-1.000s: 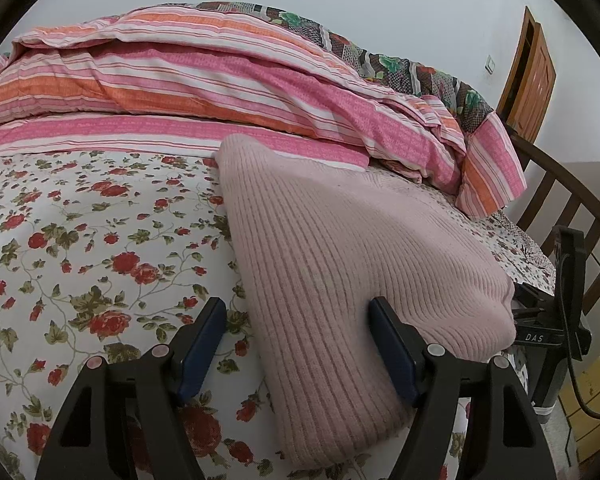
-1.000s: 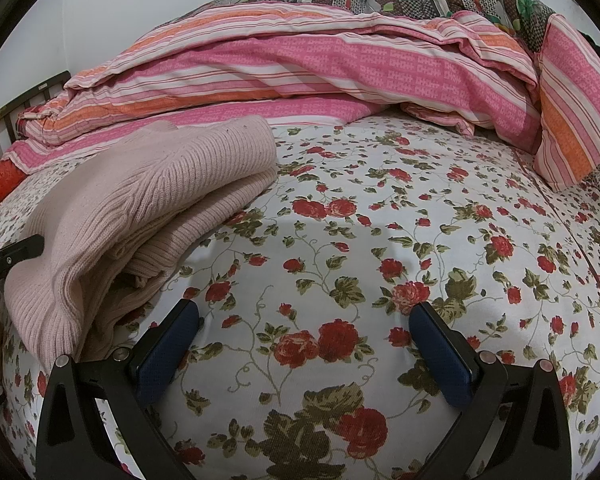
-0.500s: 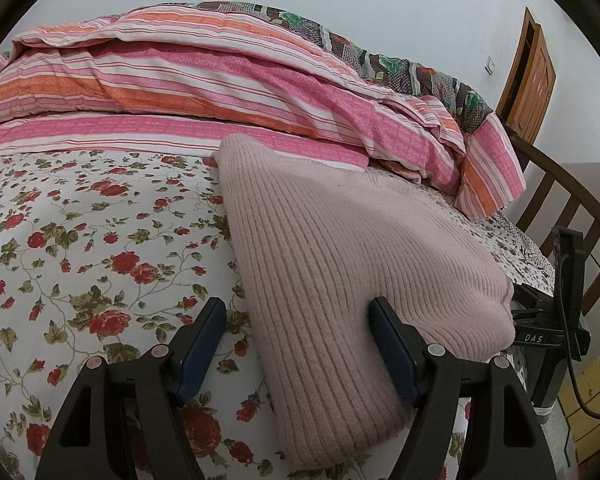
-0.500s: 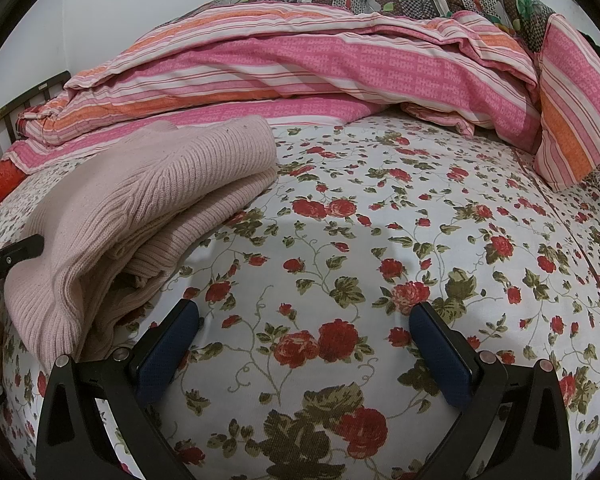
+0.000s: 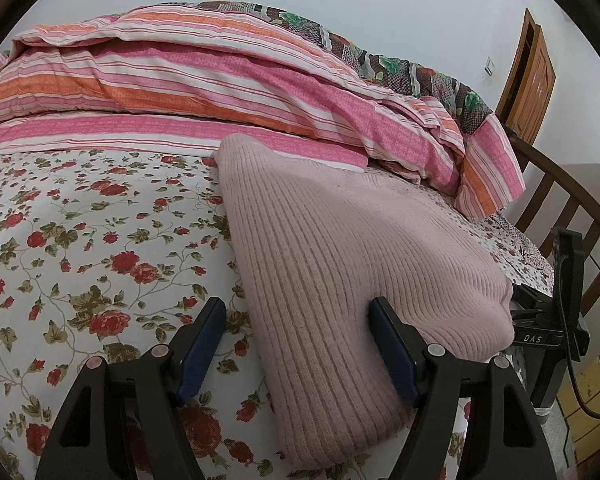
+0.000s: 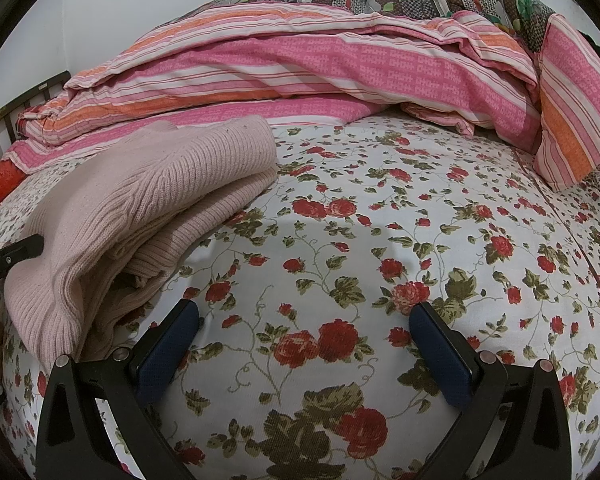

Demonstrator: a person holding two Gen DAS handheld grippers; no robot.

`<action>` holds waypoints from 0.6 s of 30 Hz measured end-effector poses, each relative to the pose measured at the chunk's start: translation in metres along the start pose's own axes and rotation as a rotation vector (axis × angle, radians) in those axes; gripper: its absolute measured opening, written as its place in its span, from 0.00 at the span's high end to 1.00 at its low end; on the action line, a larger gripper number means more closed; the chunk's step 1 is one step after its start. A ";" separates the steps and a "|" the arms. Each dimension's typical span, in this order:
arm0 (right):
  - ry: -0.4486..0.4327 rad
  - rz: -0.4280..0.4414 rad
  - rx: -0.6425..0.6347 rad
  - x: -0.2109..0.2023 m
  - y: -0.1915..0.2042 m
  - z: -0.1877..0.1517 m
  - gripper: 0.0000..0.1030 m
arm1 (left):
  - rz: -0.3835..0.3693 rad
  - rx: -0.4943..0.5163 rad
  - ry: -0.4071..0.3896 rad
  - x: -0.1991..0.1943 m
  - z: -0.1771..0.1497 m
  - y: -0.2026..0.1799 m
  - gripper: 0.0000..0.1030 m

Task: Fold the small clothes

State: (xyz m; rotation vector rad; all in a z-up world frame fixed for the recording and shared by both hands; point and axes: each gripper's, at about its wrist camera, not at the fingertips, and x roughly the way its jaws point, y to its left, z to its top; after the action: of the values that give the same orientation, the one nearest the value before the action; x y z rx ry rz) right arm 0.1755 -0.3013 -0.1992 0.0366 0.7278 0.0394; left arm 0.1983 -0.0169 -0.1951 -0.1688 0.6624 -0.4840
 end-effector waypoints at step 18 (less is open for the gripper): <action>0.000 0.000 0.000 0.000 0.000 0.000 0.00 | -0.001 -0.003 0.000 0.000 0.000 0.000 0.29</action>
State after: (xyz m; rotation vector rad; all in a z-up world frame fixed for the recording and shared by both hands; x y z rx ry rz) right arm 0.1754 -0.3010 -0.1990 0.0368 0.7281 0.0397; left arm 0.1980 -0.0173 -0.1949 -0.1722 0.6627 -0.4841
